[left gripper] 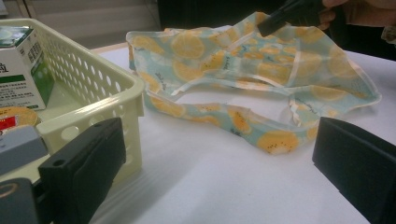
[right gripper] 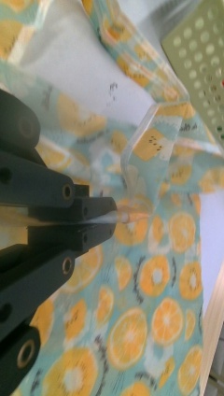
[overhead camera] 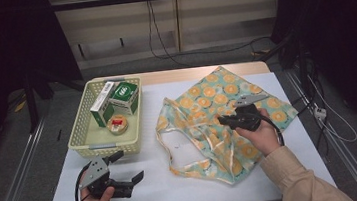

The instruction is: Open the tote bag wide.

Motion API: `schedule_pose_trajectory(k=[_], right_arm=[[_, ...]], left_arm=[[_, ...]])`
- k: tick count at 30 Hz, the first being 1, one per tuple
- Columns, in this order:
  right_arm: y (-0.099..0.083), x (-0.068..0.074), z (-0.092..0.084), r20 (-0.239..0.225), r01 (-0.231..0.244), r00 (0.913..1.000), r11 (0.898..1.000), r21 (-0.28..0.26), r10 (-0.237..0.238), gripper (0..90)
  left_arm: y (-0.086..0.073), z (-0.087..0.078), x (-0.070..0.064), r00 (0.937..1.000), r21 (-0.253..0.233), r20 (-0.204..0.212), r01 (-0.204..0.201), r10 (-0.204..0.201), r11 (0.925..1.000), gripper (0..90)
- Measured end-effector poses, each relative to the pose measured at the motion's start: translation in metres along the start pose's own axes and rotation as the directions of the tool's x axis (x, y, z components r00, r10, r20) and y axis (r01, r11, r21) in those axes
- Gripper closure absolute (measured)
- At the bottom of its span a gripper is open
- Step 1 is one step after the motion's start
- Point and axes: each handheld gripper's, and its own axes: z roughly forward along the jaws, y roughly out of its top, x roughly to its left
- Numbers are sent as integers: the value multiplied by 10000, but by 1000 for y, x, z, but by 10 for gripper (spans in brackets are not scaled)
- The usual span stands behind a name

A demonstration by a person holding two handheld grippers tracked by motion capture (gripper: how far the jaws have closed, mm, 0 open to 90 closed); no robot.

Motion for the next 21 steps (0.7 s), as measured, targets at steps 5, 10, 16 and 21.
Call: schedule_pose_trajectory(k=[5,10,16,21], right_arm=[[-6,-25,-3,456,-541,9975,9985,63,538,886],[-15,-47,-5,936,-966,9911,9951,206,943,885],[-26,-64,-4,1400,-1271,9829,9909,444,1198,880],[-31,-69,-3,1649,-1310,9793,9887,724,1176,870]], left_arm=[[0,-1,1,10000,-22,-44,12,-13,10000,25],[-1,-1,2,10000,-4,-39,12,-12,10000,25],[-1,-1,2,10000,34,-41,14,-14,10000,25],[-1,0,2,10000,47,-18,40,-40,10000,25]])
